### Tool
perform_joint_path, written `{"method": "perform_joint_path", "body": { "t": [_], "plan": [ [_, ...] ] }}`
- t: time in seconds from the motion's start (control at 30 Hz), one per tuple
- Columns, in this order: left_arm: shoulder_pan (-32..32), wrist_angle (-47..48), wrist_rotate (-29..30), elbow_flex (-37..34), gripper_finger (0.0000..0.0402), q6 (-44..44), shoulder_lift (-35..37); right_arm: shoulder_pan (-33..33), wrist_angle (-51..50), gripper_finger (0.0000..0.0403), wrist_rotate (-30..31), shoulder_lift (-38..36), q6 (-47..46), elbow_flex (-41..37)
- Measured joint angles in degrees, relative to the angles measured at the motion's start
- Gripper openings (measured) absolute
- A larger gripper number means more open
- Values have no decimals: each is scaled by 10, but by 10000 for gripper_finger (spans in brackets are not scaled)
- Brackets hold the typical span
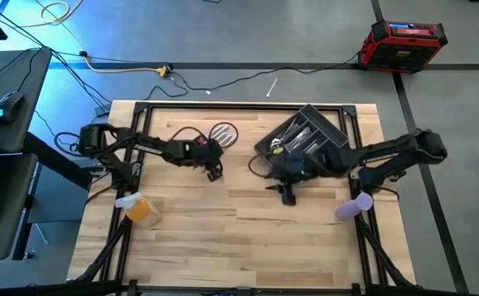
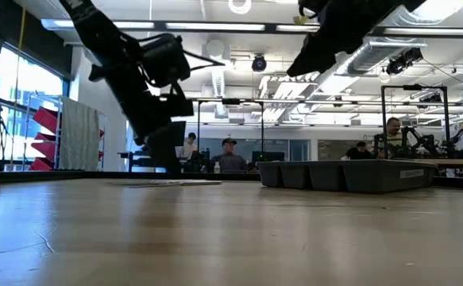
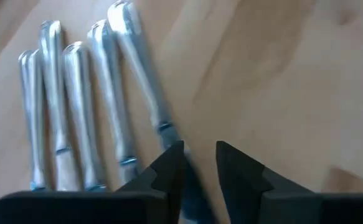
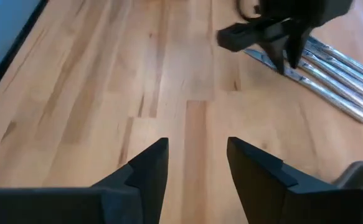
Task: Sort silverware
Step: Put the knife in the silverware tray
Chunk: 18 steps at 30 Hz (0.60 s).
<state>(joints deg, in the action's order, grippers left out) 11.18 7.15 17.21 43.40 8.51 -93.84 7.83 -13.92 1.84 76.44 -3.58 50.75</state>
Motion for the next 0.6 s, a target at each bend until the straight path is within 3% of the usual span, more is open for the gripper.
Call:
{"method": "perform_joint_path", "body": {
  "t": [0.23,0.37,0.6],
  "plan": [
    [36,-101,-74,-35,31,-36,0,81,70,153,100,1,-58,-38],
    [49,-87,-40,-44,34,-47,0,112,88,153,132,1,-75,-49],
    [50,-87,-101,-41,35,-13,-18,141,92,153,178,1,-85,-49]
  ]
}}
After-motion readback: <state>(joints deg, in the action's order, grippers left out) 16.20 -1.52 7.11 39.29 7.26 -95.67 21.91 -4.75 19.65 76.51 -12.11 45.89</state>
